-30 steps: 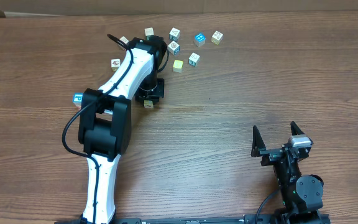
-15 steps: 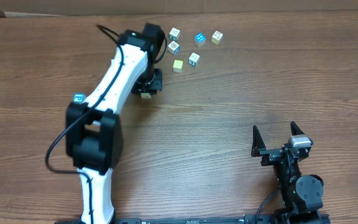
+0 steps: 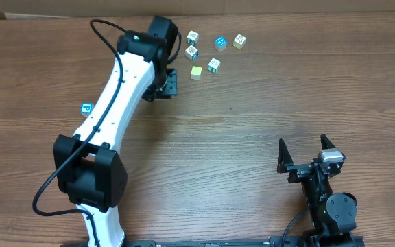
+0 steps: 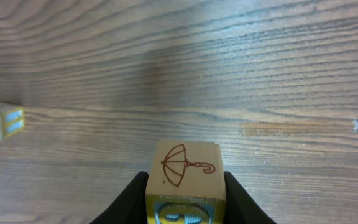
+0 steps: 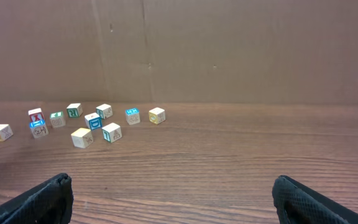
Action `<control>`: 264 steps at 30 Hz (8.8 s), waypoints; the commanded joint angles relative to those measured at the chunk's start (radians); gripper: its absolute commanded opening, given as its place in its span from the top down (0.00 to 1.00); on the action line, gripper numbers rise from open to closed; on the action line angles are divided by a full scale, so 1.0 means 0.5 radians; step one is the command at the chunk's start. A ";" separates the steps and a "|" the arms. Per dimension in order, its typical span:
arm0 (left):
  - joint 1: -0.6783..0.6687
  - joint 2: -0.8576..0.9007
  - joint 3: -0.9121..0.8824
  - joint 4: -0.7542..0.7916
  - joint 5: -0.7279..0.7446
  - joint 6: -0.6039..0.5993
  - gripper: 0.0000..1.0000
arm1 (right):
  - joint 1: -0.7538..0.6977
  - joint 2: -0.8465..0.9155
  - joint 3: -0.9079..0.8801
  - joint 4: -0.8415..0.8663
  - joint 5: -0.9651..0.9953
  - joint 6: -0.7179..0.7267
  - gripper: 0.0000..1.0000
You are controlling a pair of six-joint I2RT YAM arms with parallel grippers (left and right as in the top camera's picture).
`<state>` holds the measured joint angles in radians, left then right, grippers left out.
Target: Form a tower
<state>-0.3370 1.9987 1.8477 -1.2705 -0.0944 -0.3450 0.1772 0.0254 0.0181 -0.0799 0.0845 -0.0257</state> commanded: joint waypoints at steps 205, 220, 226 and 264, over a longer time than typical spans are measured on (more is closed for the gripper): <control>0.060 -0.491 -0.301 0.579 -0.732 0.334 0.96 | -0.005 -0.003 -0.021 0.008 -0.001 -0.004 0.00; 0.549 -0.597 -0.249 0.459 -0.419 0.736 0.75 | -0.005 -0.003 -0.021 0.008 -0.001 -0.003 0.00; 0.826 -0.589 -0.249 0.409 -0.098 0.794 0.75 | -0.005 -0.003 -0.021 0.008 -0.001 -0.004 0.00; 1.055 -0.230 -0.388 0.362 0.072 1.186 0.72 | -0.005 -0.003 -0.021 0.008 -0.001 -0.004 0.00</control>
<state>0.1841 1.8812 1.6550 -1.0859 -0.0776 0.2188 0.1776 0.0254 0.0181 -0.0807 0.0845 -0.0261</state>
